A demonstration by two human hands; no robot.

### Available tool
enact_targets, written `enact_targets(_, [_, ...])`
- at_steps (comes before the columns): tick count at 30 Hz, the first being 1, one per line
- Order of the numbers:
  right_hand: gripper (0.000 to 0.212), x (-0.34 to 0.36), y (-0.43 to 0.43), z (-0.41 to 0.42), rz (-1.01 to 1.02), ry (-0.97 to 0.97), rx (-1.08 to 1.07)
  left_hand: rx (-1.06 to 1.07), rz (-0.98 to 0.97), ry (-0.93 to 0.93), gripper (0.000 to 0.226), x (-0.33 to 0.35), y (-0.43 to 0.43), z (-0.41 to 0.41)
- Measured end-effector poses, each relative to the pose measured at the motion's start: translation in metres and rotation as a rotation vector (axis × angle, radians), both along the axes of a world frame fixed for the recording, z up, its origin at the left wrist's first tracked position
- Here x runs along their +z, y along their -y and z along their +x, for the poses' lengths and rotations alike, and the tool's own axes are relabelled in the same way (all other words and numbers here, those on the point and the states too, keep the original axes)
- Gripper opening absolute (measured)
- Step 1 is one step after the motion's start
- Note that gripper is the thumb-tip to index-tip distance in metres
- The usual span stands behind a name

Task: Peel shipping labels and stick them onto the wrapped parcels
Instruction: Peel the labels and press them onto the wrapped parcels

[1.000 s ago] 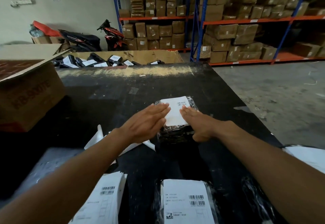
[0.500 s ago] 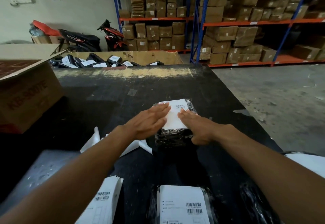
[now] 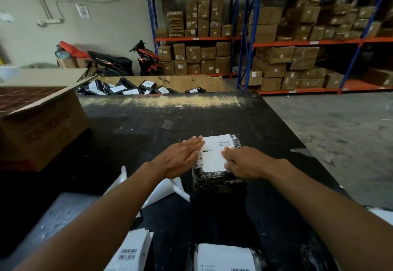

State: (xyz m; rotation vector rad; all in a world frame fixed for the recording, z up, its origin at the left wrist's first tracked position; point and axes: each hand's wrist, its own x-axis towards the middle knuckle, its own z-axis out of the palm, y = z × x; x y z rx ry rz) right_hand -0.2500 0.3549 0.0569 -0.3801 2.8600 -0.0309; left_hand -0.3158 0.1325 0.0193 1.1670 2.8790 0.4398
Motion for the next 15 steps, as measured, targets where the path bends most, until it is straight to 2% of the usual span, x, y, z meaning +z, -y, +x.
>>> enact_targets(7, [0.044, -0.004, 0.0, 0.001, 0.015, -0.039, 0.015, 0.086, -0.058, 0.146, 0.049, 0.015, -0.043, -0.044])
enact_targets(10, [0.05, -0.006, 0.0, 0.003, 0.012, -0.036, 0.028, 0.084, -0.047, 0.158, 0.043, 0.012, -0.025, -0.048])
enact_targets(12, [0.053, -0.01, -0.001, 0.002, 0.006, -0.03, 0.02, 0.168, -0.072, 0.143, 0.04, 0.009, 0.0, -0.056])
enact_targets(15, [0.054, -0.013, 0.0, -0.001, 0.007, -0.034, 0.023, 0.327, -0.083, 0.131, 0.061, 0.006, 0.035, -0.064])
